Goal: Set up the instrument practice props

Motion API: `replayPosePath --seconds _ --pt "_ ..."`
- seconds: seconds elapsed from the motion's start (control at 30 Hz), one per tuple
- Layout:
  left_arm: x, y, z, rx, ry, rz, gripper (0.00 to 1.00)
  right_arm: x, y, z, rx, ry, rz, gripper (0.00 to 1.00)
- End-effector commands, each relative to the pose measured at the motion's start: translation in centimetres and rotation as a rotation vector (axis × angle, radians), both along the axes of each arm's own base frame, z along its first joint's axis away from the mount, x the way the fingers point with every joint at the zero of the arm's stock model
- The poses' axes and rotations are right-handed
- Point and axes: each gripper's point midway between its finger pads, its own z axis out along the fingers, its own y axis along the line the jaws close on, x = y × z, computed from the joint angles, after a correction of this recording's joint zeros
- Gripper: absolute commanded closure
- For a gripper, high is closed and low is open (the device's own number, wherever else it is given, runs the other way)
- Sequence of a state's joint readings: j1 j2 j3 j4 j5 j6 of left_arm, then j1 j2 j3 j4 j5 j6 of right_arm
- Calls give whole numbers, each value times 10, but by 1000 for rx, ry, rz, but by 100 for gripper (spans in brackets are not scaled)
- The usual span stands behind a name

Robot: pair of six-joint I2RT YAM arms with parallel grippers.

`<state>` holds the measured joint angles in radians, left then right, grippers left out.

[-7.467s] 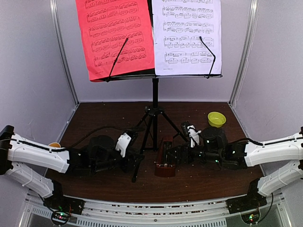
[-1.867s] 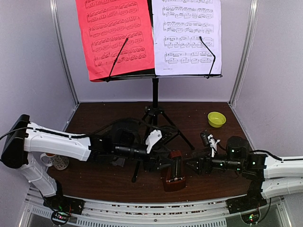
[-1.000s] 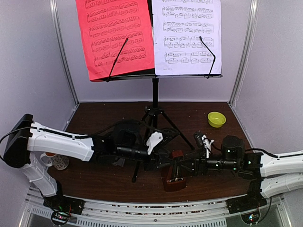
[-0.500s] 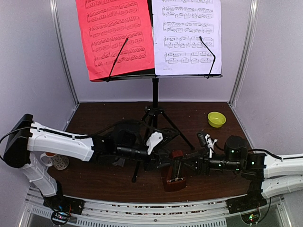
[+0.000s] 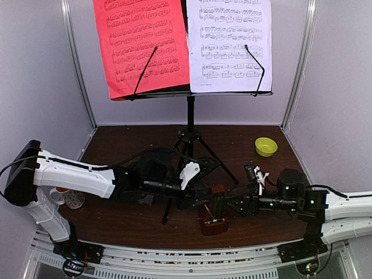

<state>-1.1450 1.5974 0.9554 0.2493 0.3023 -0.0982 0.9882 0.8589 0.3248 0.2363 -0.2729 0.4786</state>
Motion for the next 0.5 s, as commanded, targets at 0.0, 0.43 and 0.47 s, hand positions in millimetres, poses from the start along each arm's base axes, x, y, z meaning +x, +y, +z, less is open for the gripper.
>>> replayPosePath --seconds 0.0,0.43,0.47 --pt "7 -4 9 -22 -25 13 56 -4 0 1 23 5 13 17" --pt "10 0 10 -21 -27 40 54 -9 4 8 4 -43 -36 0" --pt "10 1 11 -21 -28 46 53 -9 4 9 -1 -51 -42 0"
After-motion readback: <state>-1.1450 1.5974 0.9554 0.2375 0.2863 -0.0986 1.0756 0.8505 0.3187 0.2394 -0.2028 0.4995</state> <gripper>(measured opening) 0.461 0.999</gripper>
